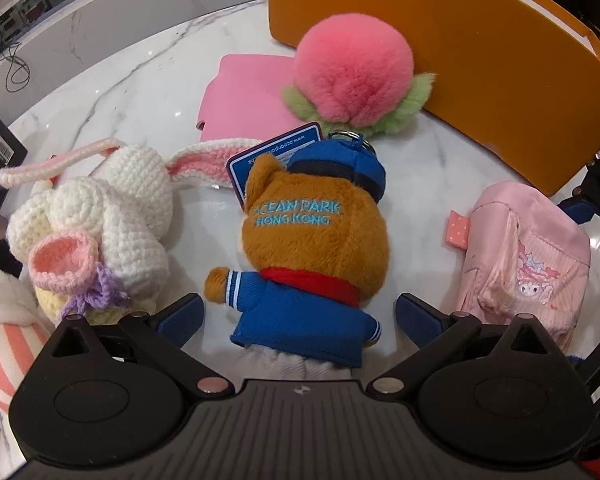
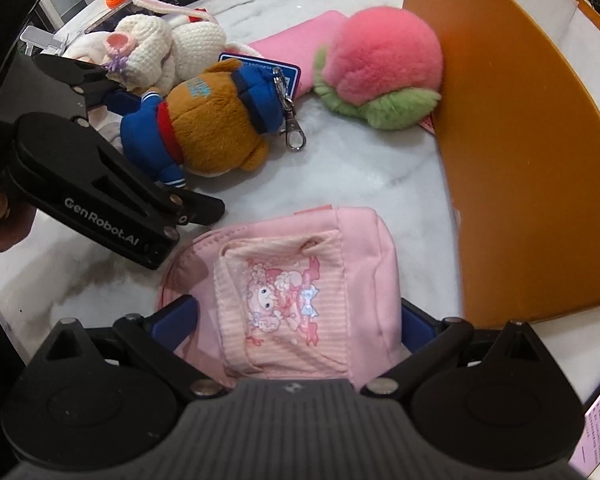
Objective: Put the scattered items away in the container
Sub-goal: 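Lower left tool onto brown bear plush while right tool descends onto pink pouch, then close left tool on bear while right tool closes on pink pouch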
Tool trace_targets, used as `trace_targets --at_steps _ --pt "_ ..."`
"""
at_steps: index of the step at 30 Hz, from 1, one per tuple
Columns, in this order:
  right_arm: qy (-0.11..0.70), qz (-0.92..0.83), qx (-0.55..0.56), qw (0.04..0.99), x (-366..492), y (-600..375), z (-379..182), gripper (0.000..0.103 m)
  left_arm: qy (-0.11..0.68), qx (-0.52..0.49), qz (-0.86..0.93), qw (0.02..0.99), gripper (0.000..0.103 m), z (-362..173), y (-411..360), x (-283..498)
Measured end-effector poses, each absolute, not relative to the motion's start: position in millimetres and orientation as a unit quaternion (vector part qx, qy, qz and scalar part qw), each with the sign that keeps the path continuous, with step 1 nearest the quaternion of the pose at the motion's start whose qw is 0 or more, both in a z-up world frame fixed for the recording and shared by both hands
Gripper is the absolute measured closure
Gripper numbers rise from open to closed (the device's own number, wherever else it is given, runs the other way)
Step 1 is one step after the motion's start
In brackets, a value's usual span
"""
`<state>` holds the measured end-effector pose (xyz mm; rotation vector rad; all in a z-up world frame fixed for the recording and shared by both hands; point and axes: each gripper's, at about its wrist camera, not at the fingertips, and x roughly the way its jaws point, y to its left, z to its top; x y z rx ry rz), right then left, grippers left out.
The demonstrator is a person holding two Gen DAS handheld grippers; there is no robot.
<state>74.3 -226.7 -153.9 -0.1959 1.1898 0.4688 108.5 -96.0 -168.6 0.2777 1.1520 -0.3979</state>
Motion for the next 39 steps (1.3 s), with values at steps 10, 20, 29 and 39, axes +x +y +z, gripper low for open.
trace_targets --at_steps 10,20,29,39 --pt "0.553 0.222 -0.098 0.797 75 -222 -149 0.013 0.538 0.141 -0.205 0.806 0.000 -169 -93 102" --pt "0.546 0.228 -0.096 0.800 74 -224 -138 0.035 0.533 0.145 -0.214 0.805 0.008 -162 -92 96" --pt "0.532 0.232 -0.109 0.807 64 -220 -123 0.038 0.530 0.139 -0.226 0.805 0.046 -151 -87 88" --pt "0.511 0.234 -0.123 0.818 59 -222 -100 0.041 0.505 0.133 -0.229 0.822 0.049 -122 -78 83"
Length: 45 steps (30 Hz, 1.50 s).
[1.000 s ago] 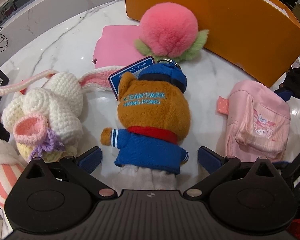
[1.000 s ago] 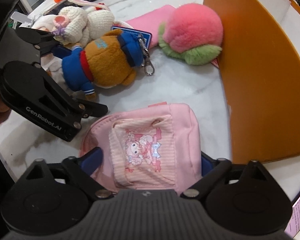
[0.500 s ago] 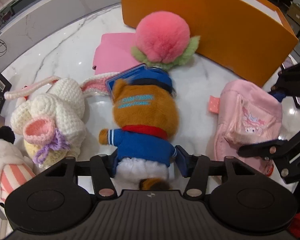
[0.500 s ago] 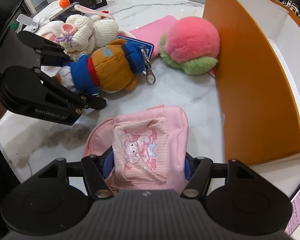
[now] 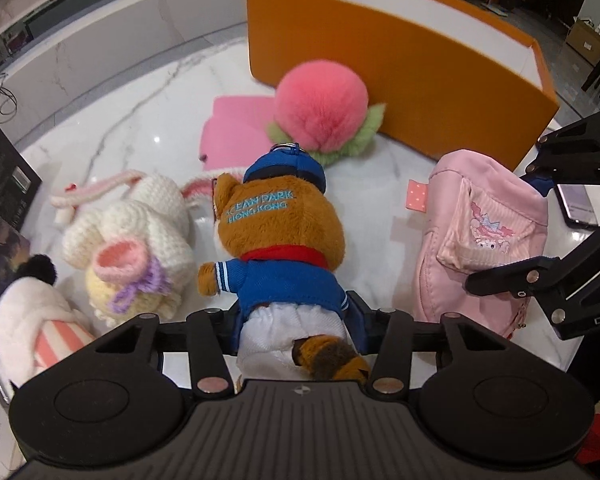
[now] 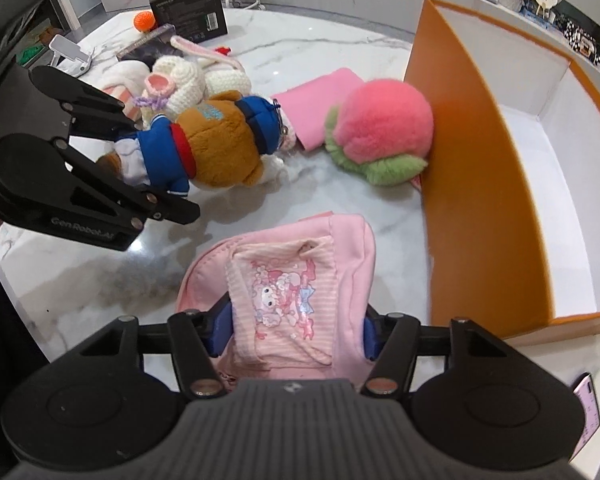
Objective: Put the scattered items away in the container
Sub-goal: 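Close left tool on bear while right tool closes on pink pouch, then lift bear with left tool while right tool carries pouch over orange box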
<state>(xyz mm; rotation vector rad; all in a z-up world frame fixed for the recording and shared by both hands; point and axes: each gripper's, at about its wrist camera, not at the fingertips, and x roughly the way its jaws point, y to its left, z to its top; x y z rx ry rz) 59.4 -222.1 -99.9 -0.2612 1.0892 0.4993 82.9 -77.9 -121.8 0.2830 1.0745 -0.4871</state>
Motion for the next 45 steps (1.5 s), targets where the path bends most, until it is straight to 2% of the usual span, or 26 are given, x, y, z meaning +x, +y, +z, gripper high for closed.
trace_targets --at_steps 14,28,45 --pt "0.447 0.241 -0.171 0.844 55 -227 -30 0.042 0.426 0.172 -0.226 0.859 0.049 -40 -71 73" --pt "0.351 0.226 -0.256 0.872 62 -249 82 0.042 0.285 0.238 -0.221 0.902 0.049 88 -82 58" --pt "0.270 0.159 -0.317 0.895 67 -288 175 0.042 0.177 0.263 -0.272 0.909 0.049 161 -147 58"
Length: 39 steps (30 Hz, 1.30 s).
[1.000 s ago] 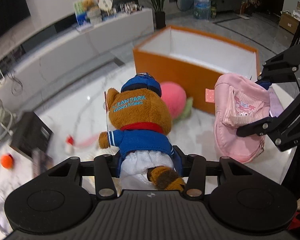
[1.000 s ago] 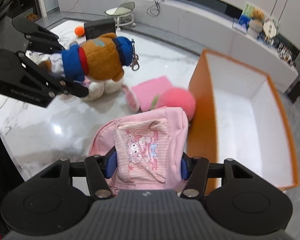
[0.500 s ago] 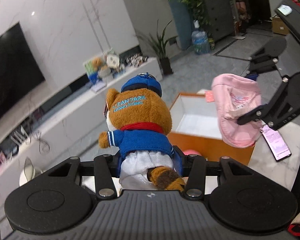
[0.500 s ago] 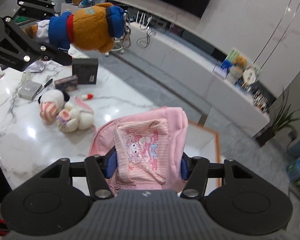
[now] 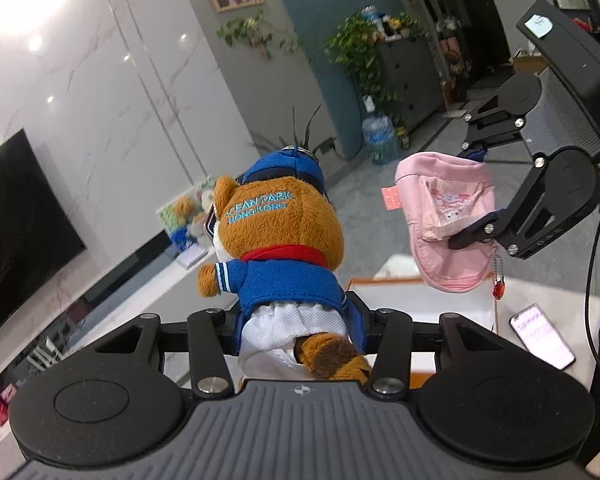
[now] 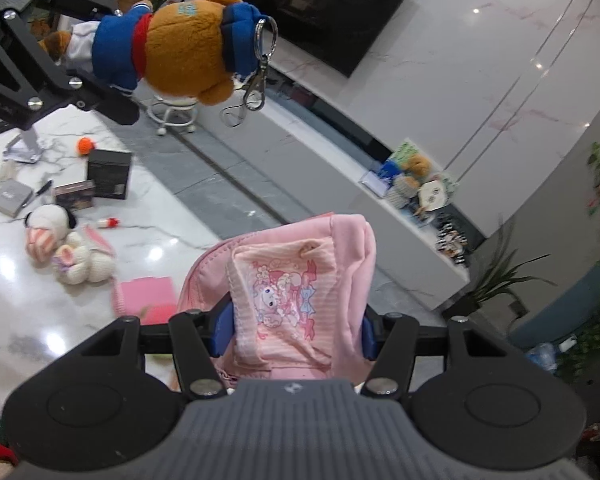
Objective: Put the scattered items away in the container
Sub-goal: 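Lift bear with left tool while right tool carries pouch over orange box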
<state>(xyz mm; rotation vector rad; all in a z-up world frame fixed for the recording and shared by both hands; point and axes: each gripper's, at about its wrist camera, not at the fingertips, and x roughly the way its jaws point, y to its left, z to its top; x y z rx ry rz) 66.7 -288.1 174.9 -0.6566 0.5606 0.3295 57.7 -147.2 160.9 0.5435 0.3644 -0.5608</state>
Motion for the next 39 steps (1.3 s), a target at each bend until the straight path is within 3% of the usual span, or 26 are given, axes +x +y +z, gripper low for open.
trace_targets --at_steps 9,20,39 --pt "0.257 0.125 -0.329 0.900 81 -315 198 0.042 0.157 0.251 -0.305 0.905 0.049 168 -187 70" --pt "0.277 0.122 -0.324 0.896 103 -340 178 0.042 0.200 0.237 -0.335 0.889 0.049 131 -225 96" --pt "0.374 0.164 -0.297 0.863 160 -370 57 0.042 0.339 0.182 -0.340 0.858 0.049 18 -258 159"
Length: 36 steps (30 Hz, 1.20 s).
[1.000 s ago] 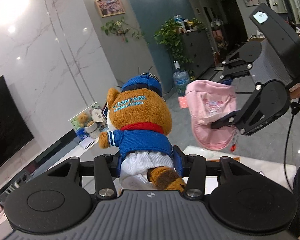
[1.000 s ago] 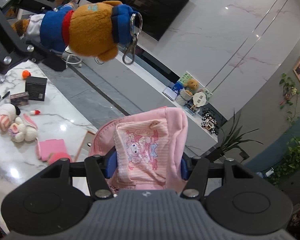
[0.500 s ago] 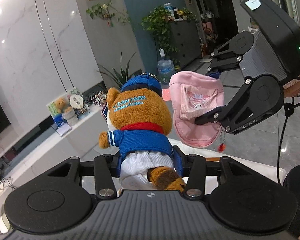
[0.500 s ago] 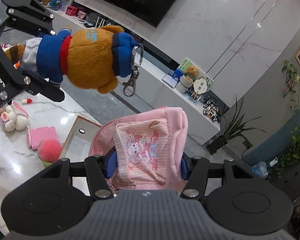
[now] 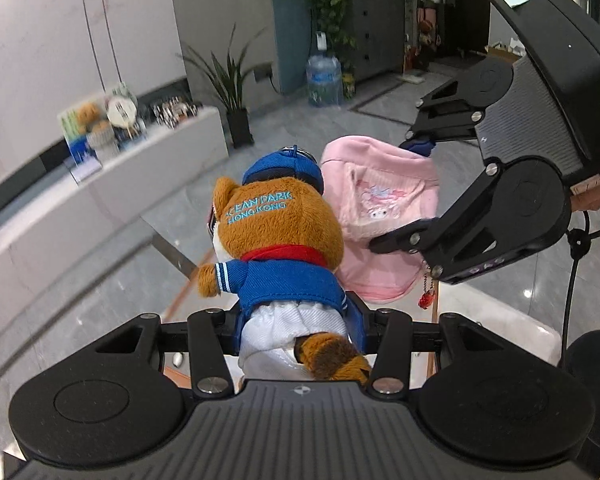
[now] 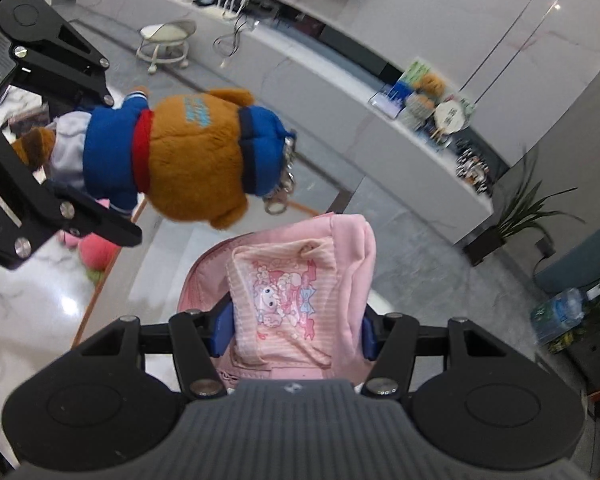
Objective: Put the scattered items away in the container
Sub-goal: 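Lift bear with left tool while right tool carries pouch over orange box, then open left tool dropping bear into box while right tool releases pouch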
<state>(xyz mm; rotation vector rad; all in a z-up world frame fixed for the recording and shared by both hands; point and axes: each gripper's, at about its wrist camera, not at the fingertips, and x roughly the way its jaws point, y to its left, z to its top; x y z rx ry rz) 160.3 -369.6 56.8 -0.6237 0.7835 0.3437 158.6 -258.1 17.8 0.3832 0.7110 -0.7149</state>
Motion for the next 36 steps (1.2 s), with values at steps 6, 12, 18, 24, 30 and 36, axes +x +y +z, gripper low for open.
trace_targets --at_steps 6,12,18,24,30,36 --pt "0.399 0.204 -0.314 0.837 167 -366 13 0.042 0.379 0.182 -0.341 0.841 0.049 -22 -266 170" --pt "0.430 0.223 -0.344 0.805 173 -366 -29 0.042 0.412 0.189 -0.344 0.822 0.050 -57 -278 175" --pt "0.466 0.232 -0.352 0.778 183 -369 -54 0.041 0.436 0.208 -0.349 0.803 0.050 -82 -290 177" --pt "0.491 0.235 -0.357 0.759 187 -370 -75 0.041 0.454 0.235 -0.352 0.784 0.051 -102 -300 168" --pt "0.505 0.236 -0.348 0.754 196 -373 -85 0.040 0.469 0.244 -0.351 0.773 0.051 -114 -301 164" --pt "0.514 0.232 -0.350 0.748 200 -372 -92 0.035 0.484 0.258 -0.344 0.762 0.049 -121 -305 164"
